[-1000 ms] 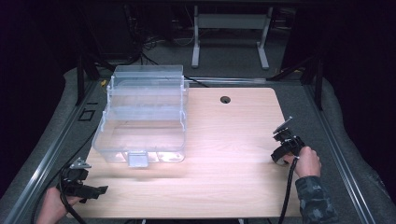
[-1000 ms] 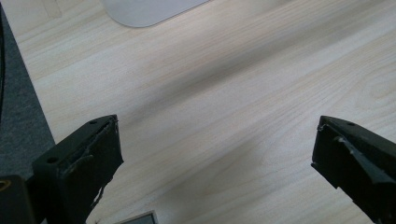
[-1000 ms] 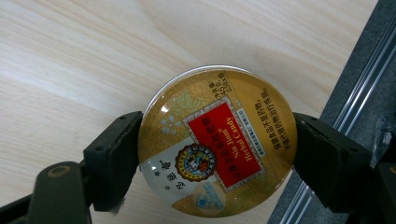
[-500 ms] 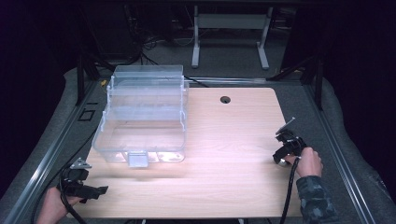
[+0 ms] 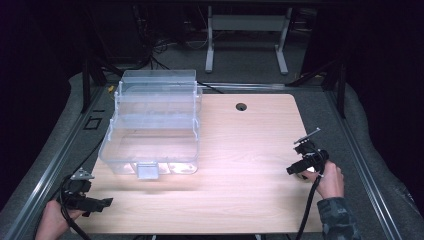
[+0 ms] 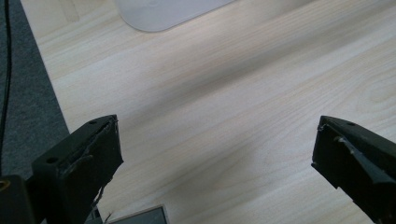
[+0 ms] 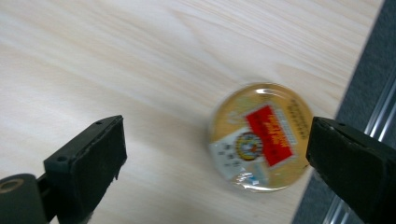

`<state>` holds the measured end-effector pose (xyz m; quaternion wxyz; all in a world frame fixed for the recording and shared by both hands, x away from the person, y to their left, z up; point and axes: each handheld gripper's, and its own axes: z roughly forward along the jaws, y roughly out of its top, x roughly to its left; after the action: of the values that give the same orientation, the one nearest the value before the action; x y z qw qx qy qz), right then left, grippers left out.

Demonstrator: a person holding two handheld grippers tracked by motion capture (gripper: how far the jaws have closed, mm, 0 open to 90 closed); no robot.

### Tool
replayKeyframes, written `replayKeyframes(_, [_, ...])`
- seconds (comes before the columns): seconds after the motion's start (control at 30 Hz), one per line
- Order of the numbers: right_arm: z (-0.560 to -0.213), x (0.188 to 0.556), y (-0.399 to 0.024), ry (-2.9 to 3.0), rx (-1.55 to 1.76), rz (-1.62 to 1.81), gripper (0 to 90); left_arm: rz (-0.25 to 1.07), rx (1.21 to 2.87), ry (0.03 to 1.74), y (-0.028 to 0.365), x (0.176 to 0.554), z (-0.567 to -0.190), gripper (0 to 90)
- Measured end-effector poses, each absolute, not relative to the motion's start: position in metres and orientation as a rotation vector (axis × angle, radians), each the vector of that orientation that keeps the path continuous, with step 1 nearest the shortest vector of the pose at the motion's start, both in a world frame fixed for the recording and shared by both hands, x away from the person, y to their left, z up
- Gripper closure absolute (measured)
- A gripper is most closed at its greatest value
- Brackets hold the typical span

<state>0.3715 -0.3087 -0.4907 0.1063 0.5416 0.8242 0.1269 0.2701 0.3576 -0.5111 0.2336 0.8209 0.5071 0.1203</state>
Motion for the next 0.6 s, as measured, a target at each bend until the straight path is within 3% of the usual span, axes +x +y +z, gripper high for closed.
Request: replayKeyframes(0.6, [-0.499,0.291,-0.258,2.323,1.456,0.625,5.6,0.346,2.22,1.383,0.364,0.28,-0.481,1.6])
